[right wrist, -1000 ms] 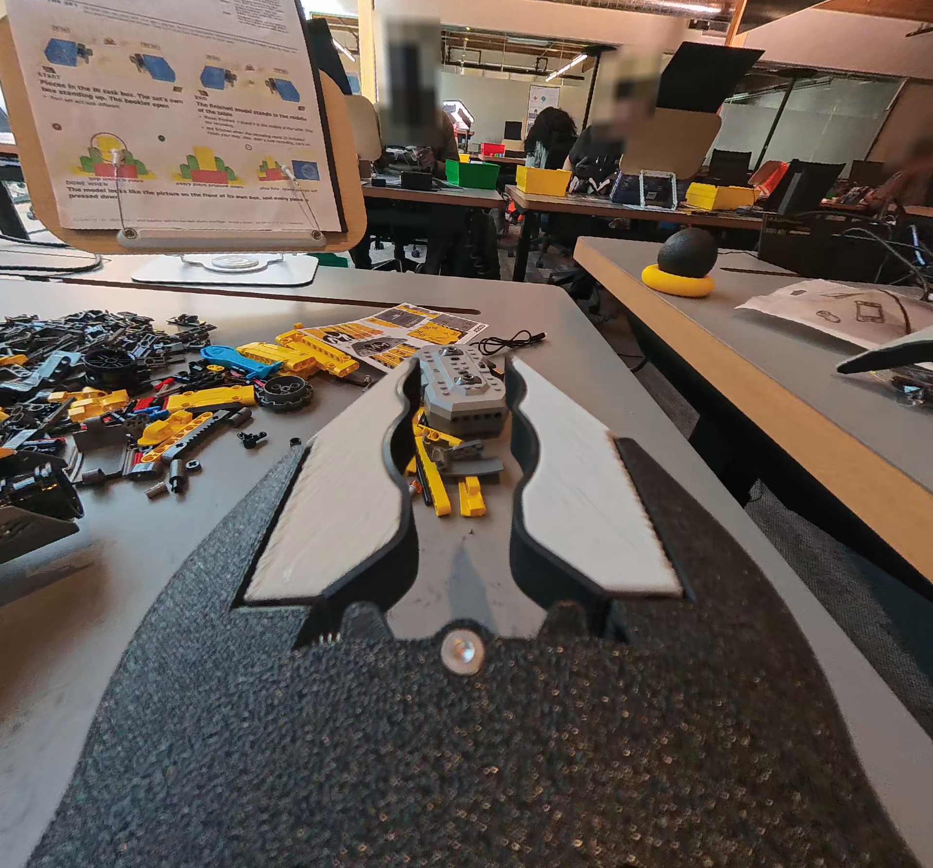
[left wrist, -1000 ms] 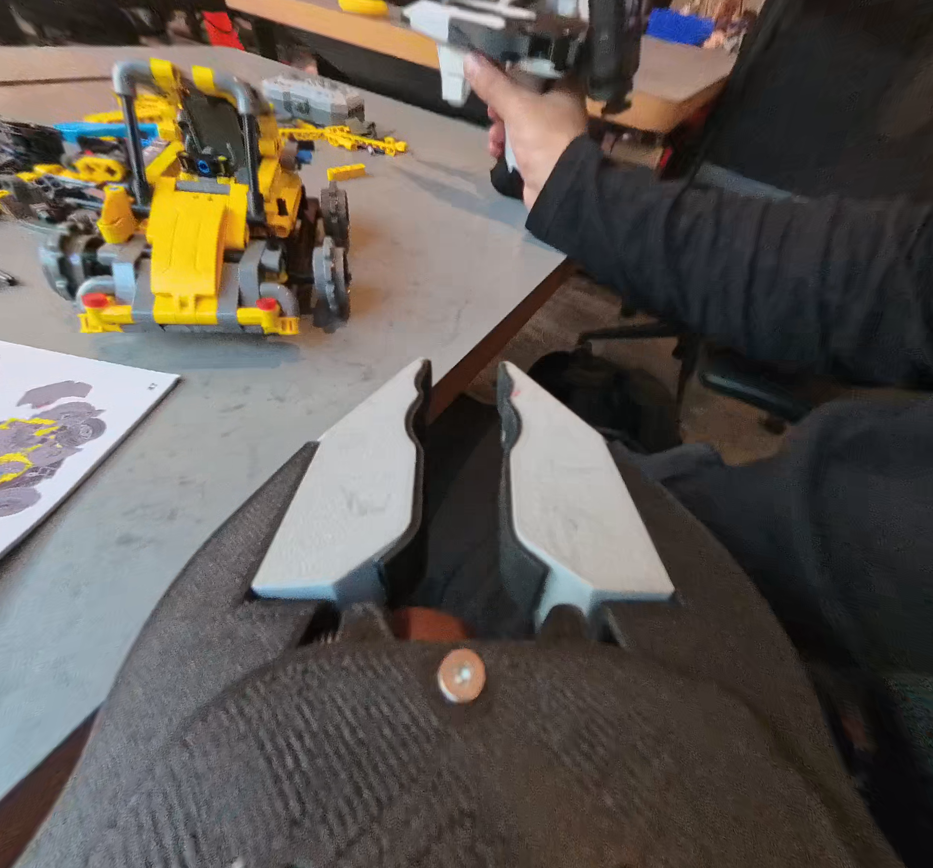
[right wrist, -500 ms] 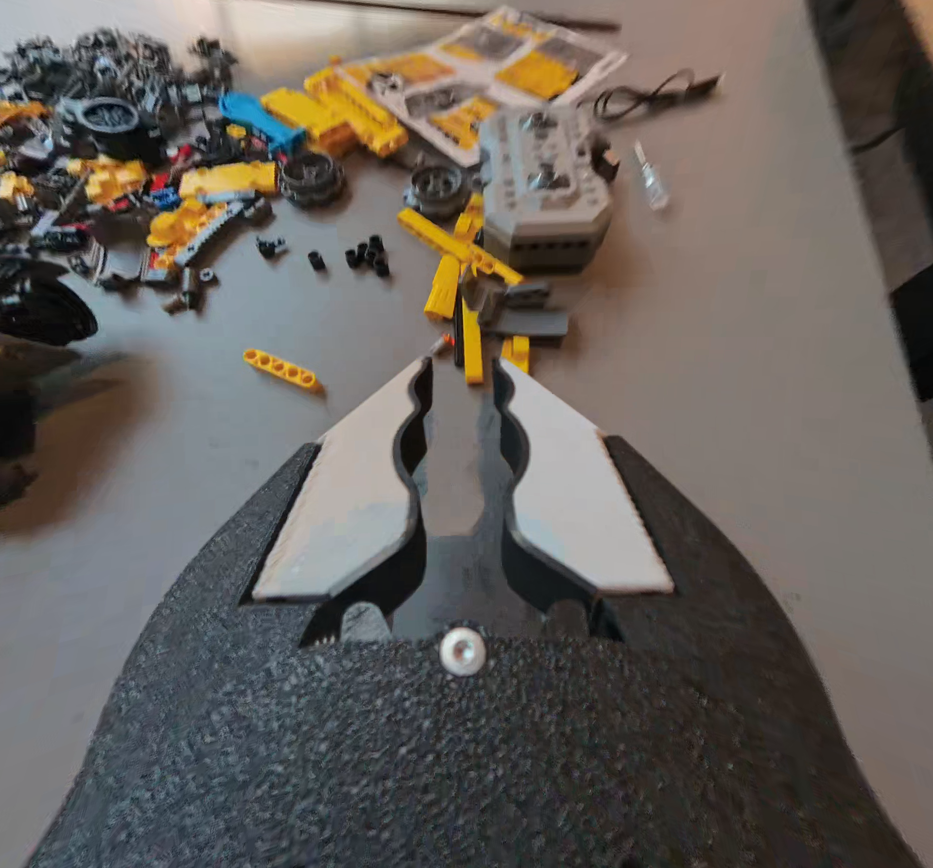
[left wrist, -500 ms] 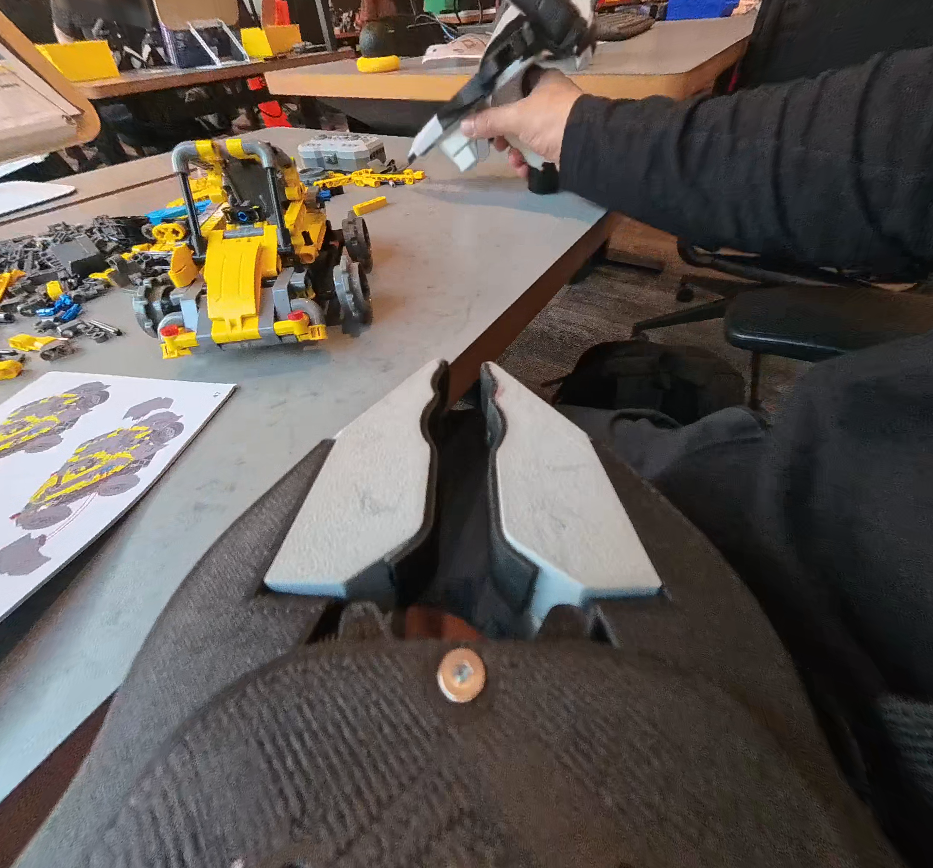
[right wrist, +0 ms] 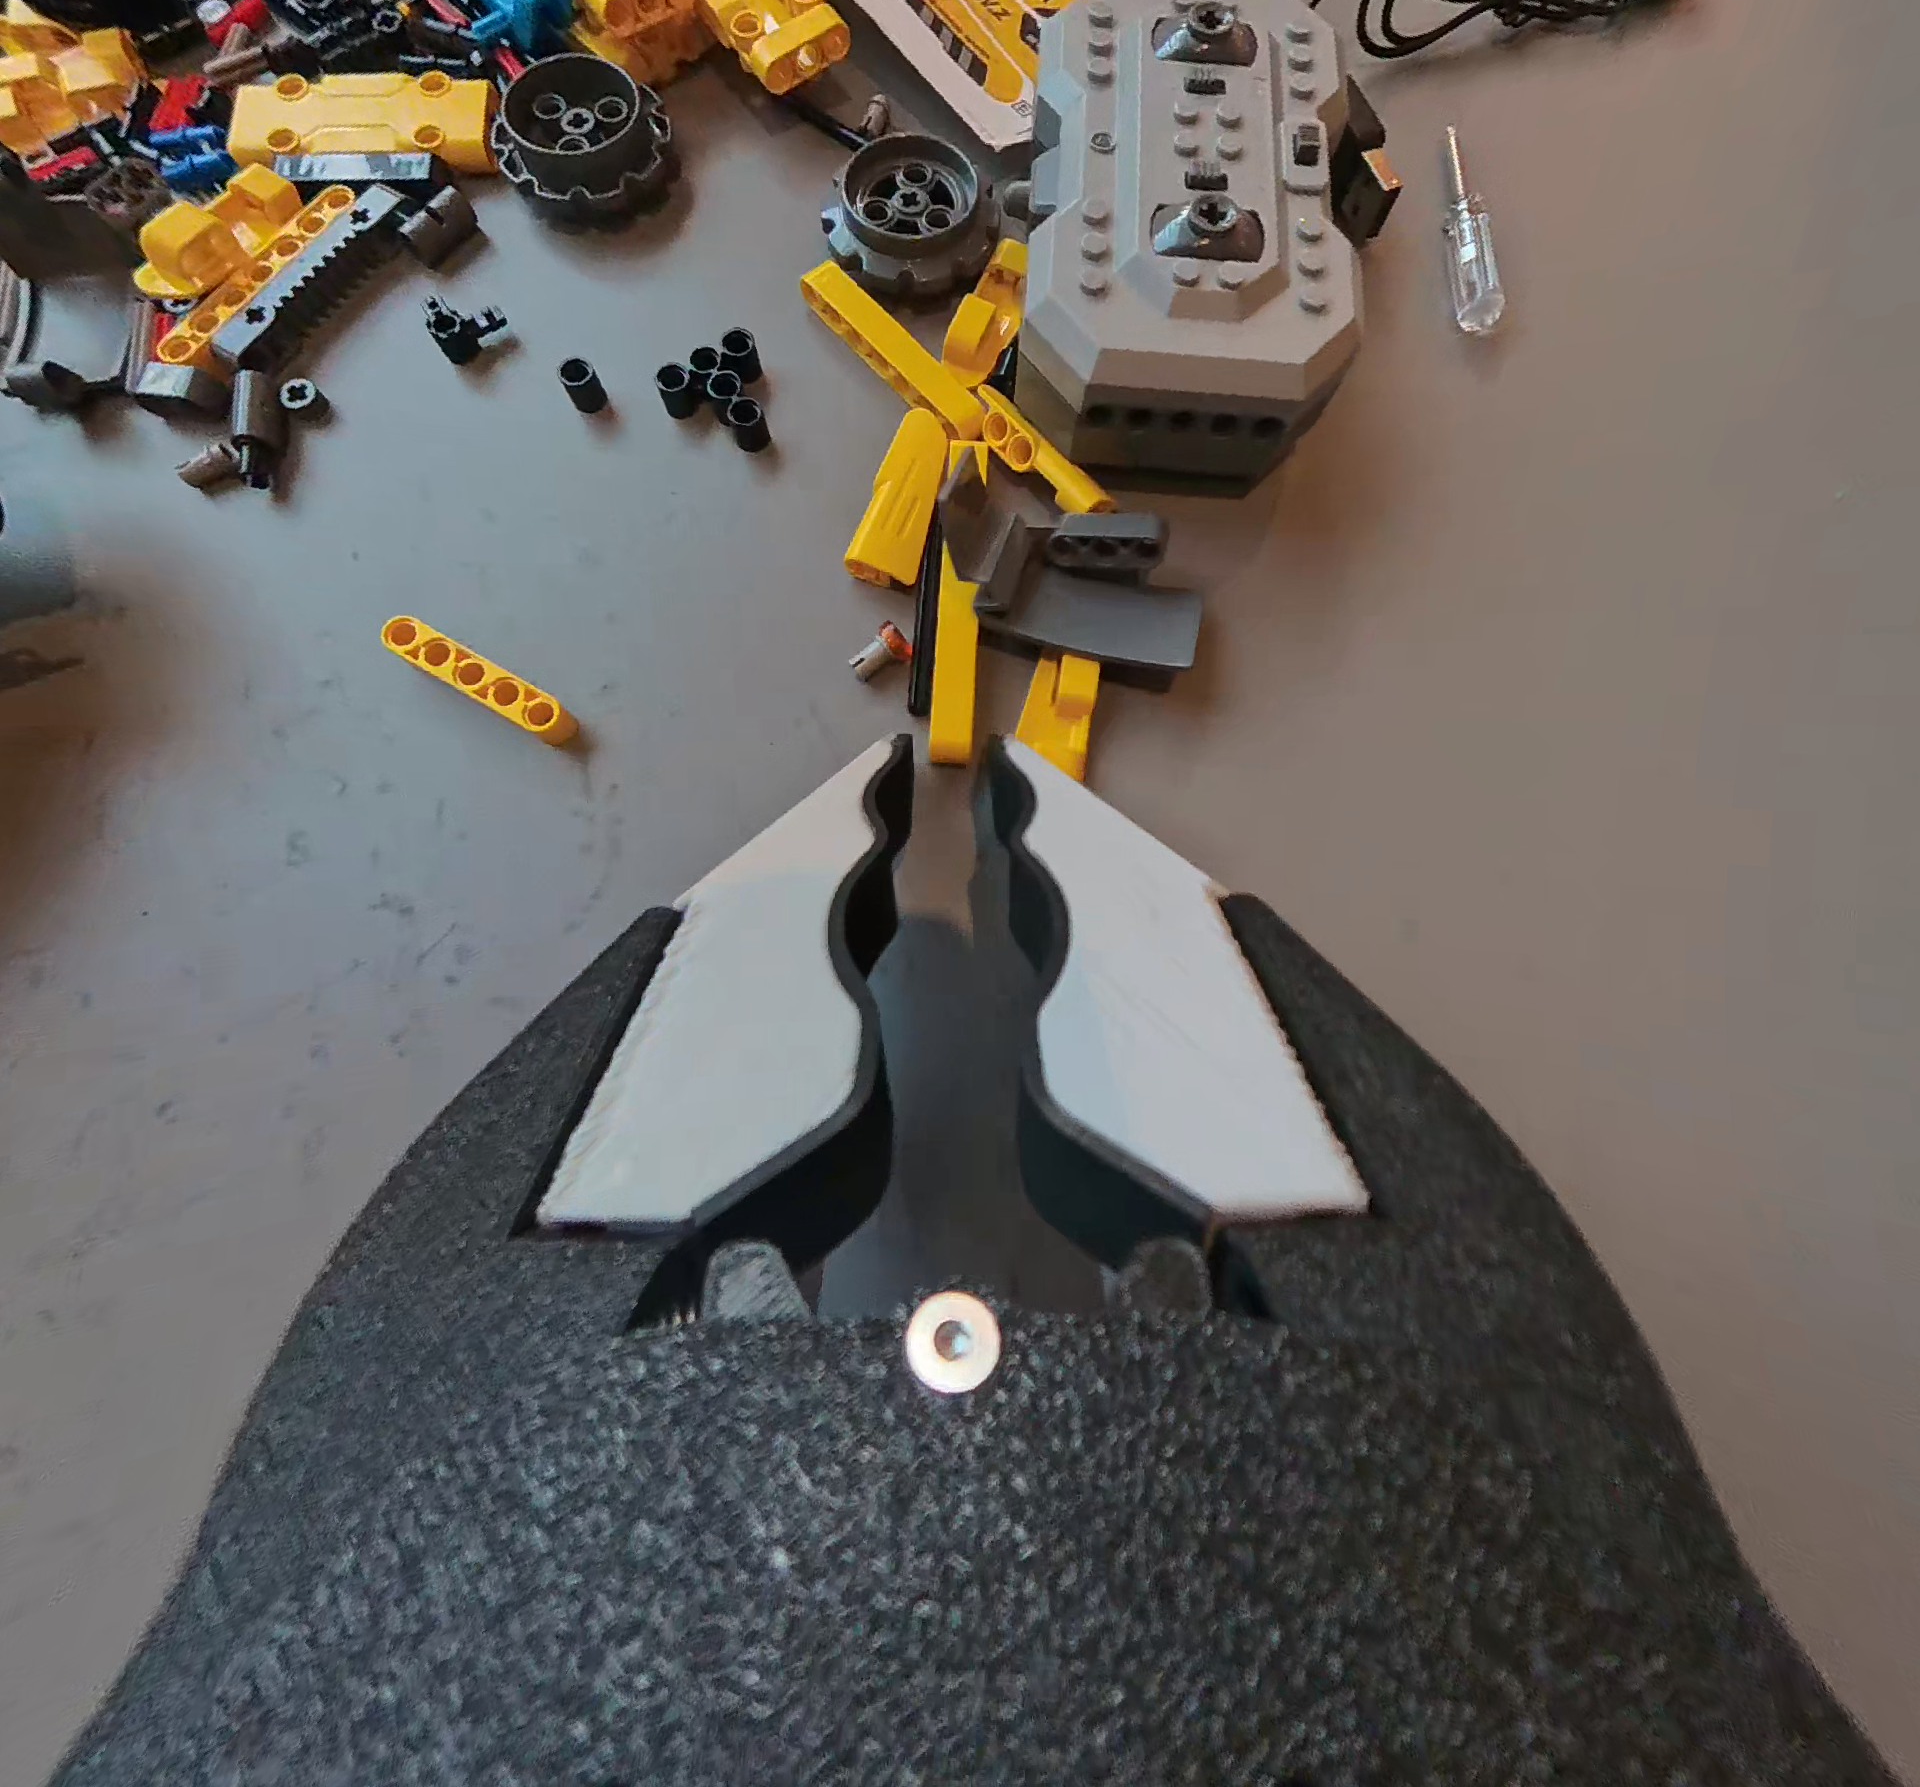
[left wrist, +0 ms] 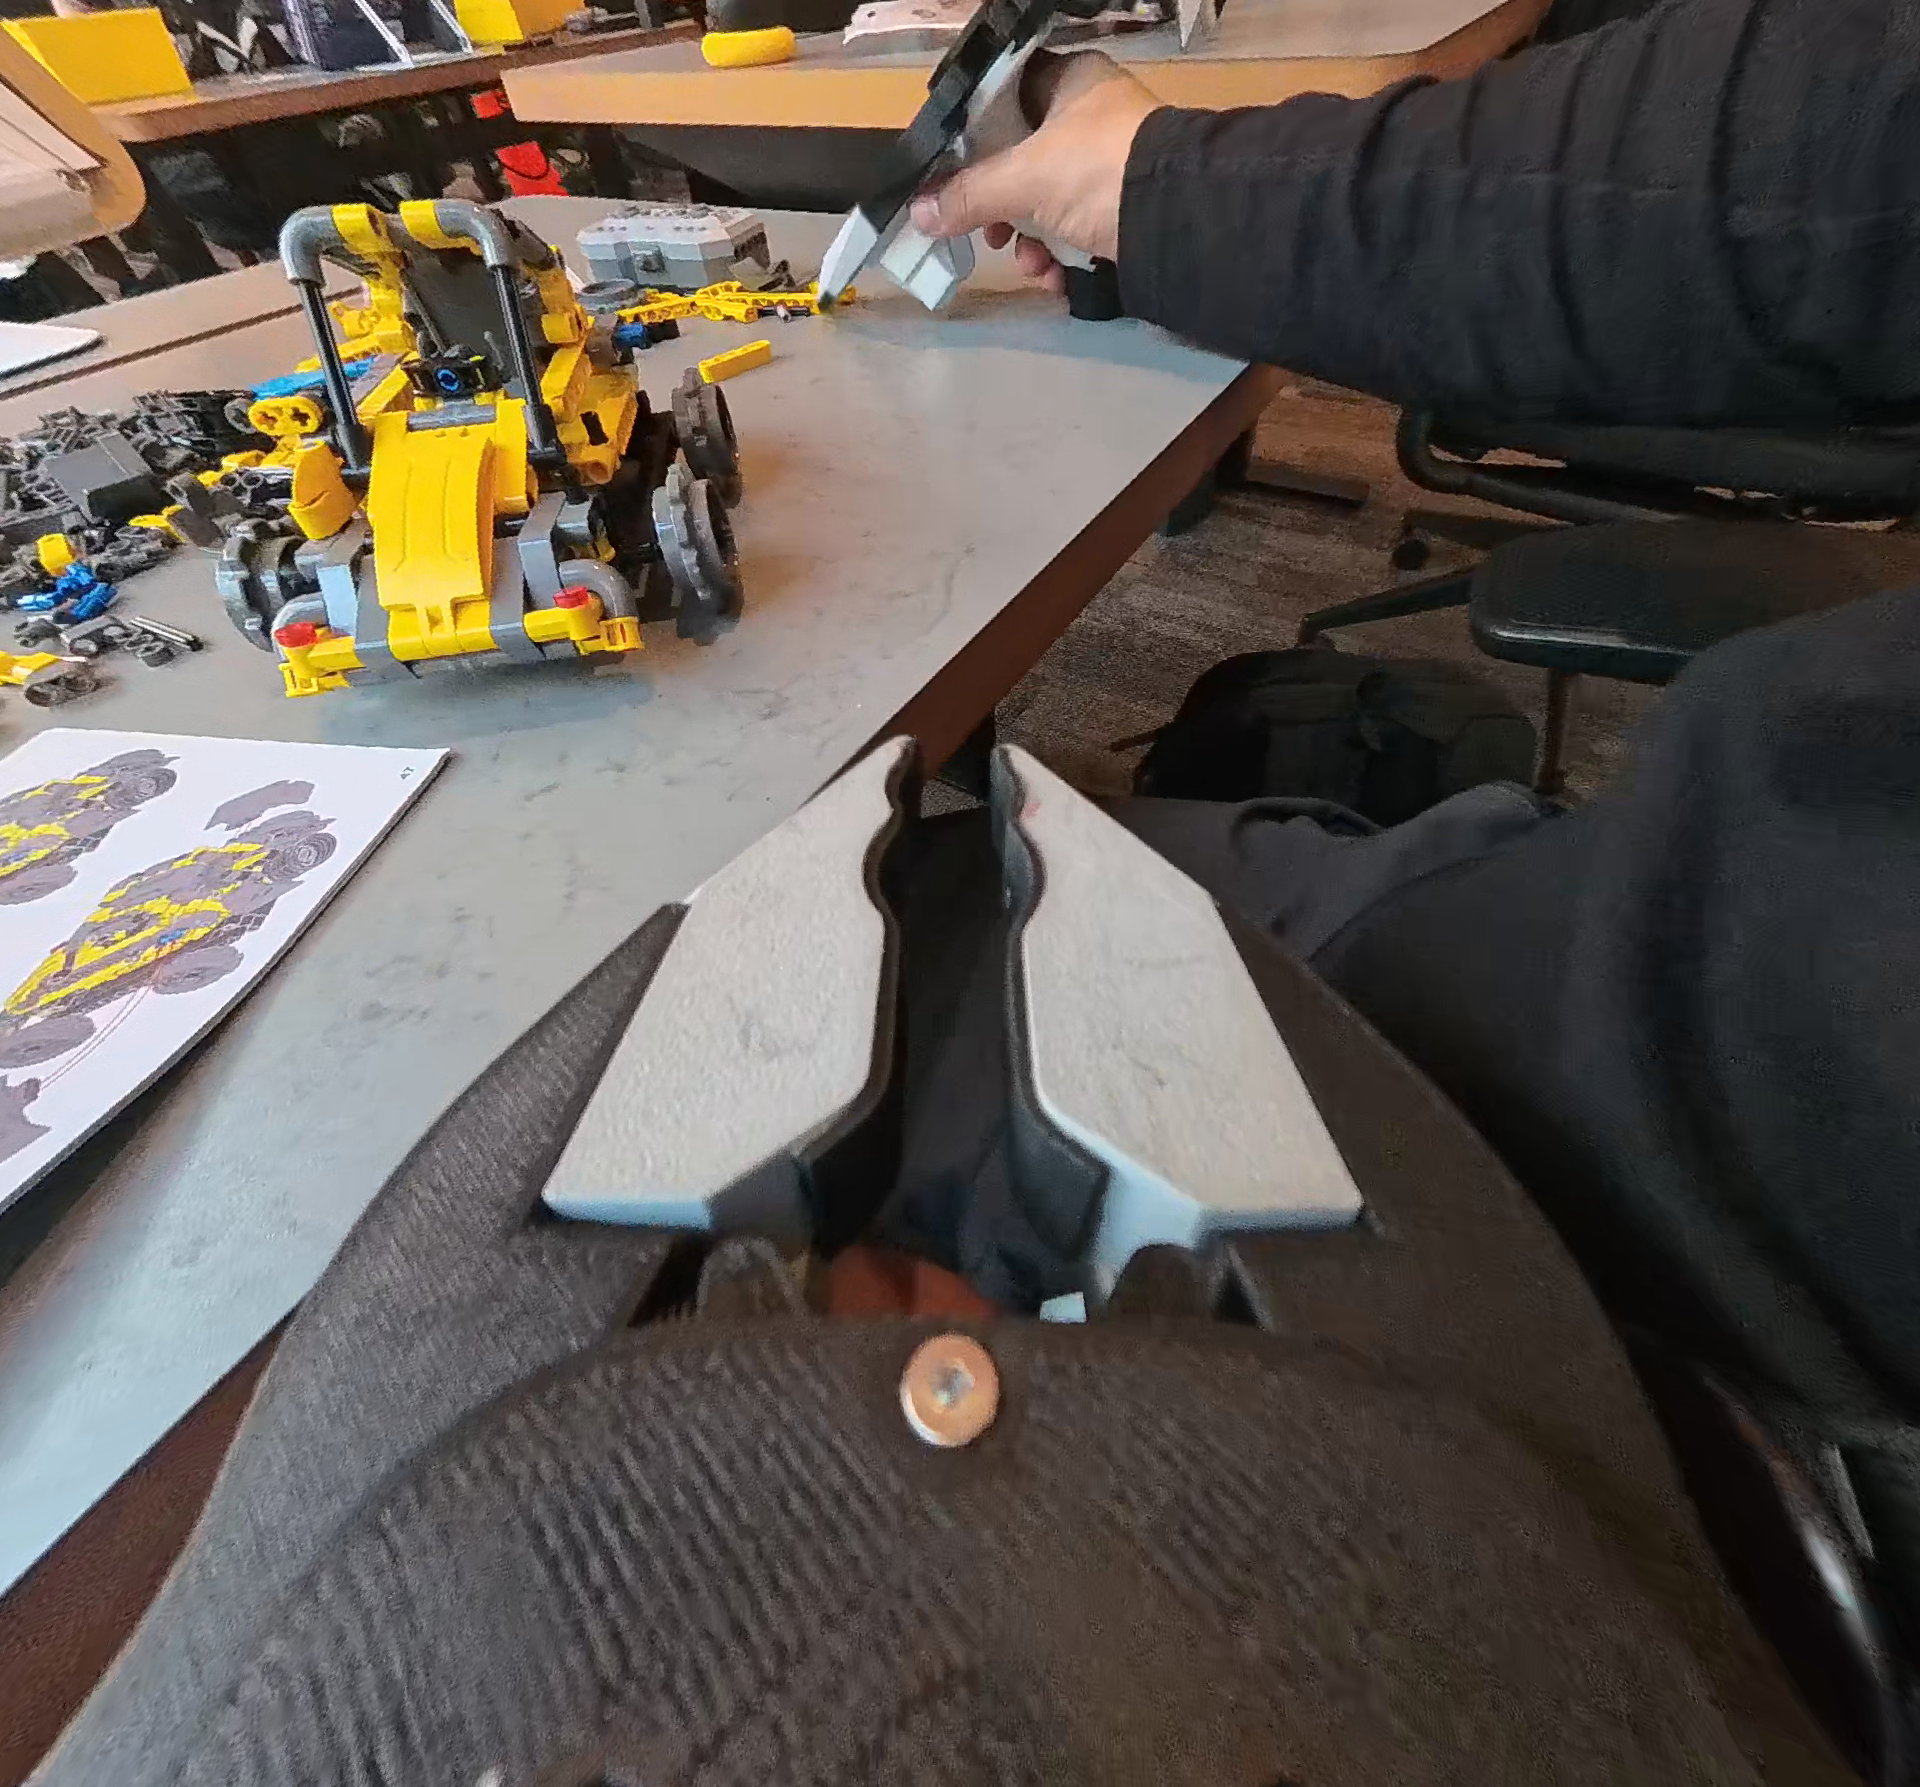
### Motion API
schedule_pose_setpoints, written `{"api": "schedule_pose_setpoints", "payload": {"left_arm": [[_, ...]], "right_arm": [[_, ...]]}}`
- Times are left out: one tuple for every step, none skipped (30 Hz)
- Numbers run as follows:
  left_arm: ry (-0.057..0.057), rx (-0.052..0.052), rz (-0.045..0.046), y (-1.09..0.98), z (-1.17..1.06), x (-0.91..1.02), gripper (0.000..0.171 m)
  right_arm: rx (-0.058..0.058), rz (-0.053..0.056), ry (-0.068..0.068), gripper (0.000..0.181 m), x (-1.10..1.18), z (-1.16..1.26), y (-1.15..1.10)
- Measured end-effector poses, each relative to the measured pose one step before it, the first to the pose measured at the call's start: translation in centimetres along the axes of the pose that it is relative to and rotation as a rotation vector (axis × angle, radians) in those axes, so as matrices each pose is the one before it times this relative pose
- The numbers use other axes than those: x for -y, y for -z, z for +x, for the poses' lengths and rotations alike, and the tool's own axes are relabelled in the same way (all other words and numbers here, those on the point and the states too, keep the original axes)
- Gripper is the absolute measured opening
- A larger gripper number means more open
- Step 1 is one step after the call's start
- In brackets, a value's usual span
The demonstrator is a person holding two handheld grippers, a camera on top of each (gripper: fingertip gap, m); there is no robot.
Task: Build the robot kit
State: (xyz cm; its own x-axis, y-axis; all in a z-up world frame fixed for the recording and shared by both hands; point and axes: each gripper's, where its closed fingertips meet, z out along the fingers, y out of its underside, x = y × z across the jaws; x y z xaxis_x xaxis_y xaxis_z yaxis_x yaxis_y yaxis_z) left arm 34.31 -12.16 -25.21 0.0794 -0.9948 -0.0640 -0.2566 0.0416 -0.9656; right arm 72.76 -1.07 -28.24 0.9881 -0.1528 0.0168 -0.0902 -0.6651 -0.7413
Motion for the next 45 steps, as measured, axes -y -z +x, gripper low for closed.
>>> {"api": "schedule_pose_setpoints", "payload": {"left_arm": [[-0.0030, 0.0016, -0.00177, -0.010, -0.022, -0.038, 0.010], [-0.0009, 0.0015, -0.00210, 0.001, -0.045, -0.037, 0.010], [0.0026, 0.0009, -0.00147, 0.000, -0.074, -0.034, 0.010], [0.0059, 0.0003, -0.00096, 0.011, -0.093, -0.034, 0.010], [0.0078, 0.0006, -0.00113, -0.001, -0.113, -0.034, 0.010], [0.0080, 0.0002, -0.00142, -0.003, -0.125, -0.047, 0.010], [0.0075, -0.0005, -0.00205, 0.005, -0.110, -0.044, 0.010], [0.0062, 0.0005, -0.00165, 0.018, -0.125, -0.021, 0.010], [0.0042, 0.0010, -0.00006, 0.039, -0.109, -0.005, 0.010], [0.0026, 0.0016, 0.00054, 0.041, -0.098, 0.013, 0.010], [0.0023, 0.0019, 0.00063, 0.049, -0.087, 0.003, 0.010], [0.0025, 0.0004, 0.00092, 0.027, -0.062, 0.012, 0.010], [0.0033, -0.0011, -0.00011, 0.012, -0.013, -0.016, 0.010], [0.0032, -0.0024, -0.00164, -0.009, -0.002, -0.039, 0.010], [0.0020, -0.0020, -0.00221, -0.013, 0.005, -0.044, 0.010], [0.0009, -0.0002, -0.00149, -0.018, -0.029, -0.034, 0.010], [0.0015, 0.0005, -0.00034, -0.014, -0.035, -0.011, 0.010], [0.0031, -0.0008, 0.00067, -0.017, -0.017, 0.023, 0.010], [0.0047, -0.0012, 0.00118, -0.011, -0.010, 0.027, 0.010], [0.0050, -0.0023, 0.00094, -0.026, -0.002, 0.008, 0.010], [0.0048, -0.0025, -0.00065, -0.044, 0.022, -0.016, 0.010], [0.0046, -0.0033, -0.00183, -0.048, 0.053, -0.050, 0.010], [0.0040, -0.0039, -0.00179, -0.054, 0.078, -0.037, 0.010], [0.0023, -0.0035, -0.00159, -0.044, 0.079, -0.038, 0.010], [-0.0006, -0.0016, -0.00191, -0.033, 0.072, -0.025, 0.010], [-0.0040, 0.0011, -0.00224, -0.012, 0.039, -0.046, 0.010], [-0.0065, 0.0035, -0.00166, 0.021, 0.015, -0.027, 0.010], [-0.0066, 0.0051, -0.00038, 0.047, -0.023, -0.029, 0.010], [-0.0042, 0.0055, 0.00084, 0.055, -0.042, -0.016, 0.010], [0.0001, 0.0038, 0.00131, 0.047, -0.038, -0.008, 0.010], [0.0051, 0.0012, 0.00058, 0.035, -0.045, -0.014, 0.010], [0.0088, -0.0009, 0.00068, 0.030, -0.031, -0.011, 0.010], [0.0092, -0.0029, 0.00125, 0.019, -0.009, 0.011, 0.010], [0.0080, -0.0027, 0.00106, -0.001, -0.018, 0.005, 0.011], [0.0049, -0.0024, 0.00018, -0.024, 0.009, -0.020, 0.011], [0.0024, -0.0018, -0.00153, -0.034, 0.015, -0.060, 0.011], [0.0037, -0.0024, -0.00294, -0.056, 0.033, -0.081, 0.011], [0.0061, -0.0045, -0.00169, -0.023, 0.047, -0.052, 0.011], [0.0048, -0.0050, 0.00021, -0.008, 0.054, -0.003, 0.011], [0.0018, -0.0011, 0.00086, 0.014, 0.007, 0.018, 0.011], [-0.0009, 0.0018, 0.00145, 0.017, -0.031, 0.044, 0.011], [-0.0025, 0.0017, 0.00137, 0.030, -0.013, 0.038, 0.011], [-0.0025, 0.0010, 0.00074, 0.025, -0.003, 0.032, 0.011], [-0.0023, -0.0002, 0.00096, 0.027, 0.014, 0.013, 0.011], [-0.0022, -0.0010, 0.00064, 0.017, 0.027, 0.002, 0.011]], "right_arm": [[0.0046, -0.0135, 0.0090, 0.012, -0.125, -0.110, -0.165], [0.0065, -0.0104, 0.0084, 0.010, -0.097, -0.141, -0.136], [0.0040, 0.0021, 0.0067, 0.008, 0.064, -0.103, -0.019], [-0.0017, 0.0014, 0.0032, 0.007, 0.024, 0.007, 0.002], [-0.0004, 0.0070, 0.0057, 0.007, 0.074, -0.050, 0.069], [-0.0013, 0.0174, 0.0080, 0.007, 0.187, -0.071, 0.183], [-0.0064, 0.0235, 0.0073, 0.007, 0.257, -0.039, 0.276], [-0.0017, 0.0184, 0.0049, 0.007, 0.160, -0.117, 0.309], [0.0037, 0.0077, 0.0006, 0.007, -0.028, -0.178, 0.326], [0.0076, 0.0009, -0.0011, 0.007, -0.194, -0.228, 0.336], [0.0094, -0.0032, 0.0006, 0.007, -0.308, -0.250, 0.371], [0.0051, -0.0042, 0.0039, 0.007, -0.344, -0.221, 0.468], [0.0018, -0.0037, 0.0059, 0.007, -0.341, -0.181, 0.593], [0.0131, -0.0009, 0.0073, 0.007, -0.271, -0.360, 0.708], [0.0287, 0.0062, 0.0049, 0.007, -0.140, -0.639, 0.780], [0.0530, 0.0166, 0.0034, 0.007, 0.020, -1.090, 0.819], [0.0680, 0.0189, 0.0071, 0.007, 0.030, -1.444, 0.780], [0.0750, 0.0085, 0.0213, 0.007, -0.106, -1.661, 0.681], [0.0769, 0.0044, 0.0349, 0.007, -0.145, -1.813, 0.547], [0.0538, -0.0097, 0.0384, 0.007, -0.323, -1.507, 0.327], [0.0402, -0.0261, 0.0379, 0.008, -0.525, -1.238, 0.114], [0.0430, -0.0369, 0.0335, 0.008, -0.672, -1.142, -0.105], [0.0236, -0.0464, 0.0270, 0.008, -0.777, -0.689, -0.294], [-0.0136, -0.0516, 0.0220, 0.008, -0.812, 0.020, -0.424], [-0.0109, -0.0471, 0.0210, 0.012, -0.693, 0.061, -0.447], [-0.0025, -0.0332, 0.0160, 0.021, -0.393, -0.021, -0.368], [-0.0003, -0.0041, 0.0090, 0.022, 0.097, -0.012, -0.105], [-0.0004, 0.0146, 0.0057, 0.023, 0.332, 0.052, 0.159], [-0.0064, 0.0147, 0.0017, 0.023, 0.307, 0.203, 0.277], [-0.0058, 0.0211, -0.0049, 0.024, 0.346, 0.234, 0.362], [0.0000, 0.0299, -0.0101, 0.025, 0.450, 0.145, 0.428], [-0.0050, 0.0371, -0.0170, 0.025, 0.521, 0.207, 0.446], [-0.0012, 0.0409, -0.0225, 0.027, 0.544, 0.105, 0.413], [0.0273, 0.0440, -0.0221, 0.031, 0.567, -0.437, 0.295], [0.0370, 0.0295, -0.0169, 0.032, 0.263, -0.694, 0.071], [0.0055, -0.0084, -0.0055, 0.032, -0.375, -0.273, -0.227], [-0.0335, -0.0519, 0.0117, 0.035, -1.046, 0.308, -0.416], [-0.0432, -0.0648, 0.0315, 0.040, -1.209, 0.468, -0.477], [-0.0501, -0.0448, 0.0334, 0.041, -0.867, 0.619, -0.428], [-0.0540, -0.0120, 0.0138, 0.045, -0.305, 0.874, -0.240], [-0.0622, 0.0242, -0.0394, 0.042, 0.357, 1.278, 0.123], [-0.0557, 0.0080, -0.0397, 0.032, 0.117, 1.330, 0.155], [-0.0082, 0.0115, -0.0335, 0.036, 0.213, 0.538, 0.098], [0.0332, 0.0249, -0.0259, 0.038, 0.400, -0.279, 0.099], [0.0327, 0.0263, -0.0123, 0.037, 0.392, -0.457, 0.072]]}}
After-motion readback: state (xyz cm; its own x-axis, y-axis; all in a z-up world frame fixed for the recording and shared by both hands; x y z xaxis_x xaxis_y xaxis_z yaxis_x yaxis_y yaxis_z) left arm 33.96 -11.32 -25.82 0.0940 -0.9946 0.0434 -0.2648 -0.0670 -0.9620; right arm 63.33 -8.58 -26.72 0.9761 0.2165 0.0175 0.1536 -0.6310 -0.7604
